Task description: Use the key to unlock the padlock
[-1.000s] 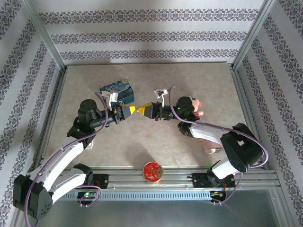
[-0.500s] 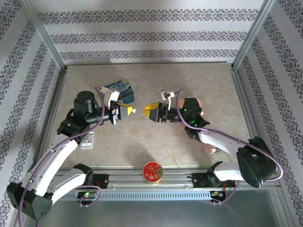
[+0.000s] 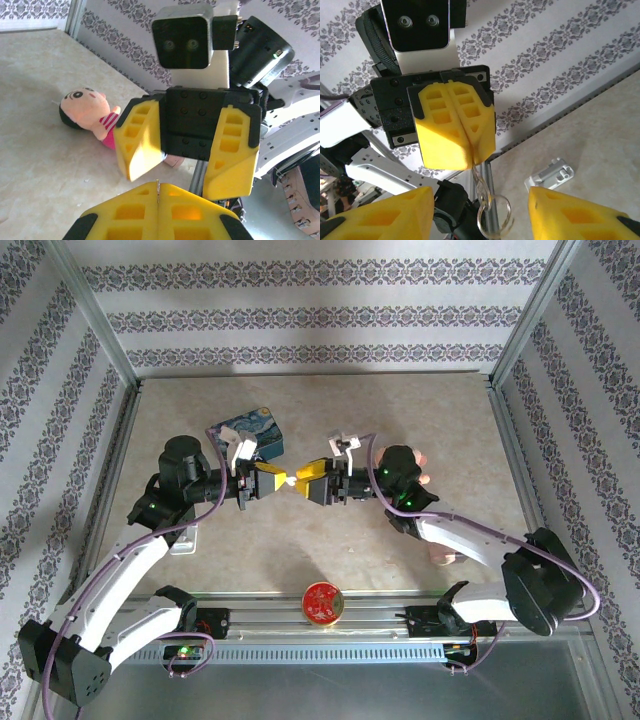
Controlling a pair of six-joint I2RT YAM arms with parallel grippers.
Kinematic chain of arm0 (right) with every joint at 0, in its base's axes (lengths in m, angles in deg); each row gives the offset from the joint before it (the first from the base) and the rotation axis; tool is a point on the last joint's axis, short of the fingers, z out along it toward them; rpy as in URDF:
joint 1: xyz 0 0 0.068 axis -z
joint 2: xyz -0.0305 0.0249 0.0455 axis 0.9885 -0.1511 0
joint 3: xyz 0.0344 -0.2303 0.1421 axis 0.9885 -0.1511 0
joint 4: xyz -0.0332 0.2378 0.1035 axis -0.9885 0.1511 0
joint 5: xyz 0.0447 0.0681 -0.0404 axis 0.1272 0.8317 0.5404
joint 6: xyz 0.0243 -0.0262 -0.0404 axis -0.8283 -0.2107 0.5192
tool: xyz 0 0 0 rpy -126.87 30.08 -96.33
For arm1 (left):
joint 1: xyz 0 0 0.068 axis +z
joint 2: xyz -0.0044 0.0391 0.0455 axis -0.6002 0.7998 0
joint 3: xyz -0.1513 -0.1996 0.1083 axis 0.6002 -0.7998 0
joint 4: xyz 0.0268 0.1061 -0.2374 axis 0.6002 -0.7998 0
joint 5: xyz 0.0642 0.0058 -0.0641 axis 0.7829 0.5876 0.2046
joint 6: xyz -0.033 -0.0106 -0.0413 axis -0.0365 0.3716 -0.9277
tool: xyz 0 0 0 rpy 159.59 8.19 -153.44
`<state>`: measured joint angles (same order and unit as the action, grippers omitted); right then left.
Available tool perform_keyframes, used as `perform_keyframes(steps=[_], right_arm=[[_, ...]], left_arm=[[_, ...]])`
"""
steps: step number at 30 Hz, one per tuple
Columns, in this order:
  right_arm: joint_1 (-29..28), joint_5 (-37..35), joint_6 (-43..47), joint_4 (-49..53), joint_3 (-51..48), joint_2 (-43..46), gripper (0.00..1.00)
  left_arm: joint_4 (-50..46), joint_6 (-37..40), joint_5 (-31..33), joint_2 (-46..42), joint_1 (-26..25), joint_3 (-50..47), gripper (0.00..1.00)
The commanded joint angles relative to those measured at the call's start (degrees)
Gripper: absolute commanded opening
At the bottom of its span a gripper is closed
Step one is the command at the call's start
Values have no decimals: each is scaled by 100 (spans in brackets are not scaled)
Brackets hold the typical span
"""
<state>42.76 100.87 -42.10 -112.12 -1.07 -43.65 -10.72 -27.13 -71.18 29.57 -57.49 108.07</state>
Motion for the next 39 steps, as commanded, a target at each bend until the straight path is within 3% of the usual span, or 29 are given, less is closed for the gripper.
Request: perform_keyframes(steps=[1, 10, 17, 21, 24, 27, 39], right_arm=[[-98, 308, 75, -279, 295, -182, 49], [-131, 373, 20, -365, 316, -270, 35], [-109, 258, 55, -337, 132, -143, 1], [-83, 219, 97, -280, 66, -60, 0], [-68, 203, 134, -236, 39, -8, 0], [-57, 184, 168, -192, 21, 22, 0], [-41, 183, 187, -152, 70, 11, 0]], left_arm=[[486, -131, -221, -79, 9, -106, 0], [701, -288, -135, -125, 7, -206, 0], [807, -396, -58, -179, 16, -217, 0], [883, -516, 37, -257, 20, -242, 0], [900, -596, 190, -335, 15, -253, 26], [881, -649, 370, -433, 16, -255, 37], [419, -525, 419, -276, 22, -28, 36]])
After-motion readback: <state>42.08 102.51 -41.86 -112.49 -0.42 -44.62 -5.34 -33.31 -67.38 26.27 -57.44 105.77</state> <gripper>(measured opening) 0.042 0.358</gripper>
